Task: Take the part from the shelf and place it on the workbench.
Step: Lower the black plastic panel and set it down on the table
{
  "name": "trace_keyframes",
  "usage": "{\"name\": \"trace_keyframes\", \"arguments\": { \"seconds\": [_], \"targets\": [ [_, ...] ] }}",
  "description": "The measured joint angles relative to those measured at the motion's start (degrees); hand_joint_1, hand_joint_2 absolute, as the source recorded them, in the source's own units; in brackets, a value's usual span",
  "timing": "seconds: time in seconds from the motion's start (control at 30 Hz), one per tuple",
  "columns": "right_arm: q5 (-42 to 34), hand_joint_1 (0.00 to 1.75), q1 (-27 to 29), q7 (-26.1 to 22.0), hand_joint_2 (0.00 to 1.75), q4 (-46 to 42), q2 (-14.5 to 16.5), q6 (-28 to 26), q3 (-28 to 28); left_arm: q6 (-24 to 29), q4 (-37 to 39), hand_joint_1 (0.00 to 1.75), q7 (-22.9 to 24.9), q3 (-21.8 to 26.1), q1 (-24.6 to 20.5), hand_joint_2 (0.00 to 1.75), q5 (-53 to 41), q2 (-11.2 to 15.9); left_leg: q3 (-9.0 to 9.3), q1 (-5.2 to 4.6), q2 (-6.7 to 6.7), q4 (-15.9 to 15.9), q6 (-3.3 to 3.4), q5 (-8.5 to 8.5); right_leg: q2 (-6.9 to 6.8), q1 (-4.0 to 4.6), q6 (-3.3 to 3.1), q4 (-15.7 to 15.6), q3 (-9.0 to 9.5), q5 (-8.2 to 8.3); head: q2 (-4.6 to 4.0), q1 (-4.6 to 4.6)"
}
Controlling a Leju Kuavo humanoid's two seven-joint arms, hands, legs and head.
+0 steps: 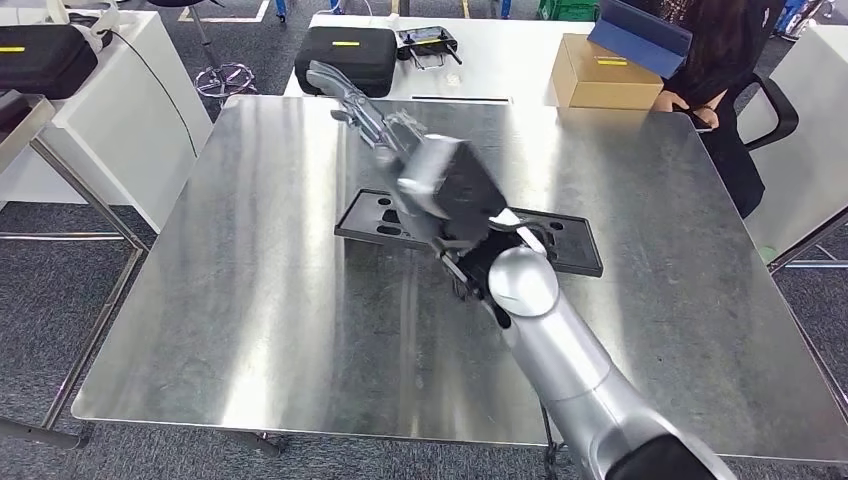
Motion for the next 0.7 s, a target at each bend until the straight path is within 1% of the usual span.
{"name": "trace_keyframes", "arguments": {
  "seconds": [0.03, 0.07, 0.1, 0.13, 0.17, 0.2, 0.23, 0.27, 0.3, 0.33, 0.37, 0.4, 0.43, 0.47, 0.5, 0.57, 0.63, 0.67, 0.7],
  "targets": [
    [-5.4, 0.0, 2.0, -0.4, 0.0, -2.5, -0.2, 1.2, 0.0, -0.1, 0.0, 0.0, -0.6, 0.2, 0.4, 0.0, 0.7, 0.1, 0.02, -0.09, 0.01, 0.0, 0.13, -0.06, 0.01, -0.06, 0.11, -0.1, 0.04, -0.01, 0.0, -0.02],
    [-8.2, 0.0, 3.7, -0.7, 0.0, -4.7, -0.3, 1.9, 0.1, -0.2, 0.0, 0.0, -0.9, 0.4, 0.8, 0.0, 1.1, 0.1, 0.19, -0.06, 0.03, -0.3, 0.33, -0.01, 0.01, -0.04, 0.28, -0.2, 0.11, -0.05, 0.0, -0.01],
    [-9.4, 0.0, 5.1, -0.8, 0.0, -6.5, -0.5, 2.3, 0.1, -0.2, 0.0, 0.0, -1.2, 0.5, 1.1, 0.0, 1.4, 0.1, 0.54, 0.05, 0.09, -0.8, 0.57, 0.12, 0.01, -0.06, 0.41, -0.1, 0.08, -0.18, 0.0, -0.02],
    [-9.7, 0.0, 6.1, -0.9, 0.0, -7.9, -0.7, 2.5, 0.2, -0.2, -0.1, 0.0, -1.4, 0.6, 1.3, 0.0, 1.5, 0.1, 0.98, 0.23, 0.18, -1.4, 0.83, 0.28, 0.02, -0.04, 0.45, 0.7, -0.23, -0.63, 0.0, 0.03],
    [-9.7, 0.0, 6.8, -1.0, 0.0, -9.1, -0.9, 2.6, 0.2, -0.2, -0.1, 0.0, -1.5, 0.7, 1.4, 0.0, 1.6, 0.1, 1.45, 0.43, 0.26, -1.9, 1.07, 0.45, 0.02, -0.02, 0.42, 2.5, -1.1, -1.51, 0.0, 0.09],
    [-9.8, 0.0, 7.4, -1.0, 0.0, -9.9, -1.1, 2.6, 0.2, -0.2, -0.1, 0.0, -1.6, 0.9, 1.4, 0.0, 1.7, 0.1, 1.78, 0.54, 0.33, -2.2, 1.24, 0.49, 0.02, -0.11, 0.28, 5.7, -2.75, -2.78, 0.0, 0.14],
    [-9.9, 0.0, 7.9, -1.0, 0.0, -10.6, -1.3, 2.5, 0.2, -0.2, -0.1, 0.0, -1.7, 1.0, 1.5, 0.0, 1.8, 0.1, 1.93, 0.58, 0.35, -2.3, 1.32, 0.45, 0.03, -0.2, 0.2, 9.7, -4.93, -4.2, 0.0, 0.19],
    [-9.9, 0.0, 8.4, -1.1, 0.0, -11.1, -1.6, 2.5, 0.2, -0.2, -0.1, 0.0, -1.7, 1.1, 1.5, 0.0, 1.9, 0.1, 2.03, 0.61, 0.34, -2.3, 1.31, 0.35, 0.03, -0.38, 0.29, 13.5, -7.15, -5.22, 0.0, 0.2],
    [-9.9, 0.0, 8.9, -1.1, 0.0, -11.6, -1.8, 2.5, 0.2, -0.2, -0.1, 0.0, -1.7, 1.2, 1.5, 0.0, 1.9, 0.1, 2.15, 0.67, 0.32, -2.3, 1.23, 0.2, 0.02, -0.62, 0.64, 15.9, -8.78, -5.48, 0.0, 0.2],
    [-10.0, 0.0, 9.3, -1.1, 0.0, -11.9, -2.0, 2.5, 0.2, -0.2, -0.1, 0.0, -1.7, 1.2, 1.6, 0.0, 1.9, 0.1, 2.34, 0.78, 0.28, -2.3, 1.04, 0.02, 0.01, -0.9, 1.26, 15.9, -9.29, -4.68, 0.0, 0.19],
    [-10.0, 0.0, 9.6, -1.1, 0.0, -12.2, -2.1, 2.5, 0.2, -0.3, -0.1, 0.0, -1.7, 1.2, 1.7, 0.0, 2.0, 0.1, 2.63, 0.96, 0.23, -2.2, 0.74, -0.21, -0.02, -1.22, 2.08, 13.5, -8.53, -2.88, 0.0, 0.19],
    [-10.0, 0.0, 9.7, -1.1, 0.0, -12.5, -2.2, 2.5, 0.2, -0.3, -0.1, 0.0, -1.7, 1.2, 1.7, 0.0, 2.0, 0.1, 2.95, 1.14, 0.18, -2.2, 0.37, -0.5, -0.08, -1.55, 2.93, 9.4, -6.88, -0.66, 0.0, 0.21],
    [-10.0, 0.0, 9.8, -1.1, 0.0, -12.7, -2.3, 2.5, 0.2, -0.3, -0.1, 0.0, -1.7, 1.2, 1.7, 0.0, 2.0, 0.1, 3.18, 1.22, 0.11, -2.1, -0.05, -0.8, -0.09, -1.72, 3.5, 5.4, -4.92, 1.22, 0.0, 0.3],
    [-10.0, 0.0, 9.8, -1.1, 0.0, -12.9, -2.4, 2.5, 0.2, -0.3, -0.1, 0.0, -1.7, 1.2, 1.7, 0.0, 2.0, 0.1, 3.38, 1.23, 0.06, -2.1, -0.46, -1.05, -0.01, -1.73, 3.65, 2.4, -3.47, 2.57, 0.0, 0.36],
    [-10.0, 0.0, 9.9, -1.1, 0.0, -13.1, -2.5, 2.5, 0.2, -0.3, -0.1, 0.0, -1.7, 1.3, 1.8, 0.0, 2.0, 0.1, 3.47, 1.15, 0.01, -2.0, -0.81, -1.25, 0.08, -1.73, 3.44, 0.8, -2.65, 3.02, 0.0, 0.41],
    [-10.0, 0.0, 10.1, -1.1, 0.0, -13.4, -2.7, 2.5, 0.2, -0.3, -0.1, 0.0, -1.7, 1.3, 1.8, 0.0, 2.0, 0.1, 3.59, 1.11, -0.05, -1.9, -1.23, -1.44, 0.36, -1.62, 2.59, 0.5, -2.51, 2.8, 0.0, 0.31],
    [-10.1, 0.0, 10.1, -1.1, 0.0, -13.7, -2.7, 2.5, 0.3, -0.3, -0.2, 0.0, -1.7, 1.3, 1.9, 0.0, 2.0, 0.1, 3.28, 1.33, 0.12, -1.2, -1.67, -2.23, 0.43, -1.91, 1.74, 0.4, -2.28, 2.43, 0.0, 0.12],
    [-10.1, 0.0, 10.1, -1.1, 0.0, -13.8, -2.7, 2.5, 0.3, -0.3, -0.3, 0.0, -1.7, 1.3, 1.9, 0.0, 2.0, 0.1, 2.55, 1.42, 0.24, 0.5, -1.91, -3.3, 0.42, -2.03, 1.24, 0.3, -2.07, 2.3, 0.0, 0.04],
    [-10.1, 0.0, 10.1, -1.1, 0.0, -13.9, -2.7, 2.5, 0.3, -0.3, -0.3, 0.0, -1.7, 1.3, 1.9, 0.0, 2.0, 0.1, 1.19, 1.47, 0.34, 3.4, -2.11, -4.84, 0.36, -2.07, 0.74, 0.3, -1.84, 2.14, 0.0, 0.0]
  ]
}}
